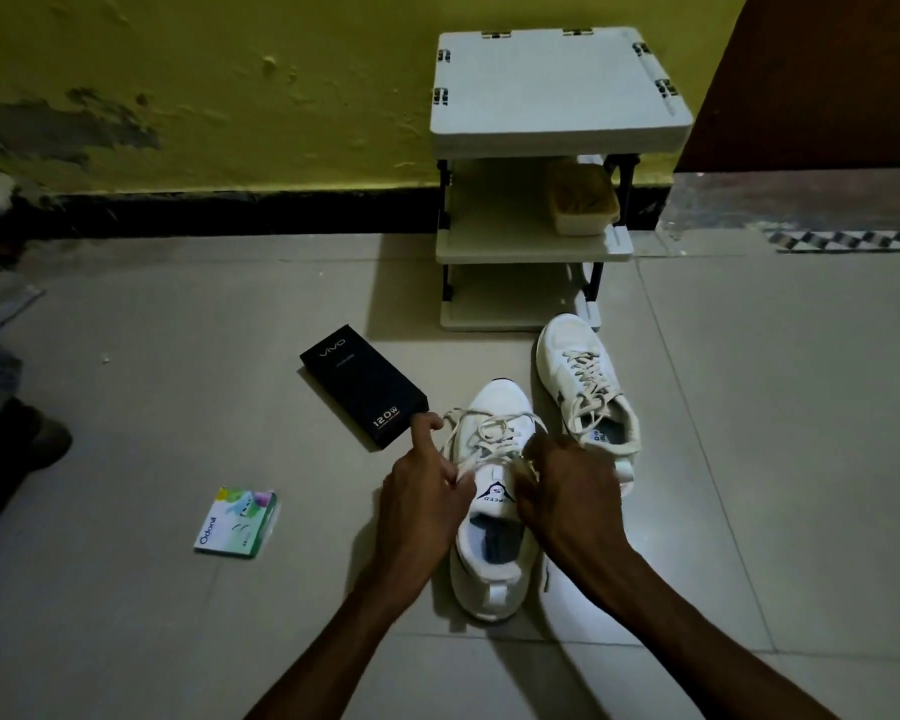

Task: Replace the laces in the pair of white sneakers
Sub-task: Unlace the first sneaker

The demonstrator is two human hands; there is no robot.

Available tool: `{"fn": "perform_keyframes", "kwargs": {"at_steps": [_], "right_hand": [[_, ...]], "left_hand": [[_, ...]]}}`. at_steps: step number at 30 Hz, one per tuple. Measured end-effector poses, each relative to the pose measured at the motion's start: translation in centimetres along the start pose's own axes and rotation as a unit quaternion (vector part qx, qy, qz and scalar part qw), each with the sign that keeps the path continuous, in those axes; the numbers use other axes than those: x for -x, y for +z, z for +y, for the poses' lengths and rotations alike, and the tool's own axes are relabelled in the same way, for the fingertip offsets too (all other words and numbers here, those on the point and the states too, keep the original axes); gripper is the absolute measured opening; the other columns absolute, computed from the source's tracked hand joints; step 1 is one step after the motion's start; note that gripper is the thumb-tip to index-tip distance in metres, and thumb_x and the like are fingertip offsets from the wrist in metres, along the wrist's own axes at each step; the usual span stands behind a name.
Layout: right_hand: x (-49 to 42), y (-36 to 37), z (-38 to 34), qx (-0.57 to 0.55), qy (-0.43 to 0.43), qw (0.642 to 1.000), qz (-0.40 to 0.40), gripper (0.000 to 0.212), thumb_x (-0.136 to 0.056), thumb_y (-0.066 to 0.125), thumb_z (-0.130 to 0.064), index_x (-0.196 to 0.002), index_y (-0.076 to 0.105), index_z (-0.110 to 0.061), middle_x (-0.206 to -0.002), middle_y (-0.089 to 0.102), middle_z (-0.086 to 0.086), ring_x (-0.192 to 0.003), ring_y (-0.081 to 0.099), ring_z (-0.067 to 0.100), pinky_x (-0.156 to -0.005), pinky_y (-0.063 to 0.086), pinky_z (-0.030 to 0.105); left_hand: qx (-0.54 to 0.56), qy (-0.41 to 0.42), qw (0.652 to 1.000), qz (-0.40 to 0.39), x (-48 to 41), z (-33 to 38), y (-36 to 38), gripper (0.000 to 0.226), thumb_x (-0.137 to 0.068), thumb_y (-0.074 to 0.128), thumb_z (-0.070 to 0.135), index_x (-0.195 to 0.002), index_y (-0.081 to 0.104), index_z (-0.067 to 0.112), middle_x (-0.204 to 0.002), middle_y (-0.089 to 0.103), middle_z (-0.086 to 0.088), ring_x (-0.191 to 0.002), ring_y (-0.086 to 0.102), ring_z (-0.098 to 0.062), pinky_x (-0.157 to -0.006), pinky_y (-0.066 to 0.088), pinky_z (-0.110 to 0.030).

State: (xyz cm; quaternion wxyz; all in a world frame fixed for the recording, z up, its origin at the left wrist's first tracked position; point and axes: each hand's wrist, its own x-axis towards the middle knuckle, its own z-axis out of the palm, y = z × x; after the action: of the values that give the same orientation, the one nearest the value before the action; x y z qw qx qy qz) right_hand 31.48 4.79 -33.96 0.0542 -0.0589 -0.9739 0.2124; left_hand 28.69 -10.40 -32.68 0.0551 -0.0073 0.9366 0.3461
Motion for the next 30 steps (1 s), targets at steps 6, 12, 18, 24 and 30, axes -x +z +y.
{"fn": "perform_keyframes", "kwargs": {"at_steps": [6, 12, 18, 24, 30], "right_hand": [[-3.2, -0.5, -2.1, 0.151, -0.152, 0.974, -0.077, 0.017, -0.083, 0.061, -0.028, -0.091, 0.069, -0.016, -0.096, 0.059, 0.008, -0.097, 0.052, 0.031, -0.072, 0.045, 0.038], [-4.2, -0.6, -3.3, 0.262, -0.206, 0.932, -0.140, 0.027, -0.069, 0.076, -0.034, -0.074, 0.068, -0.009, -0.077, 0.064, 0.011, -0.081, 0.058, 0.031, -0.062, 0.036, 0.032], [-5.8, -2.4, -0.5, 0.149, 0.103, 0.983, -0.001, 0.023, -0.080, 0.062, -0.023, -0.091, 0.069, -0.003, -0.095, 0.066, 0.017, -0.094, 0.057, 0.036, -0.074, 0.045, 0.037], [-4.1, -0.9, -1.1, 0.132, -0.072, 0.988, -0.025, 0.034, -0.079, 0.064, -0.027, -0.110, 0.061, -0.014, -0.108, 0.058, 0.011, -0.098, 0.053, 0.031, -0.075, 0.045, 0.037], [-4.6, -0.5, -2.4, 0.223, -0.166, 0.954, -0.115, 0.025, -0.058, 0.079, -0.033, -0.062, 0.064, -0.013, -0.066, 0.058, 0.008, -0.070, 0.054, 0.030, -0.059, 0.043, 0.036]], "left_hand": [[-0.003, 0.032, 0.999, -0.011, 0.0, 0.0, -0.2, 0.053, -0.084, 0.072, 0.035, -0.125, 0.039, 0.028, -0.069, 0.058, 0.014, -0.072, 0.060, -0.010, -0.065, 0.044, -0.025], [-0.034, 0.044, 0.998, -0.020, -0.6, -0.4, -0.1, 0.051, -0.080, 0.067, 0.017, -0.120, 0.037, 0.029, -0.081, 0.067, 0.005, -0.083, 0.065, -0.018, -0.076, 0.053, -0.036], [-0.040, 0.058, 0.997, -0.030, -0.8, -0.8, -0.4, 0.048, -0.081, 0.071, 0.020, -0.116, 0.038, 0.026, -0.089, 0.068, -0.001, -0.083, 0.064, -0.019, -0.069, 0.049, -0.028], [-0.047, 0.065, 0.996, -0.031, -1.0, -0.3, 0.2, 0.051, -0.080, 0.072, 0.026, -0.117, 0.037, 0.029, -0.088, 0.069, -0.001, -0.081, 0.066, -0.020, -0.071, 0.054, -0.033], [-0.034, 0.057, 0.997, -0.051, -1.2, 0.1, -0.1, 0.054, -0.078, 0.073, 0.032, -0.120, 0.039, 0.027, -0.087, 0.069, -0.002, -0.083, 0.065, -0.021, -0.074, 0.053, -0.035]]}}
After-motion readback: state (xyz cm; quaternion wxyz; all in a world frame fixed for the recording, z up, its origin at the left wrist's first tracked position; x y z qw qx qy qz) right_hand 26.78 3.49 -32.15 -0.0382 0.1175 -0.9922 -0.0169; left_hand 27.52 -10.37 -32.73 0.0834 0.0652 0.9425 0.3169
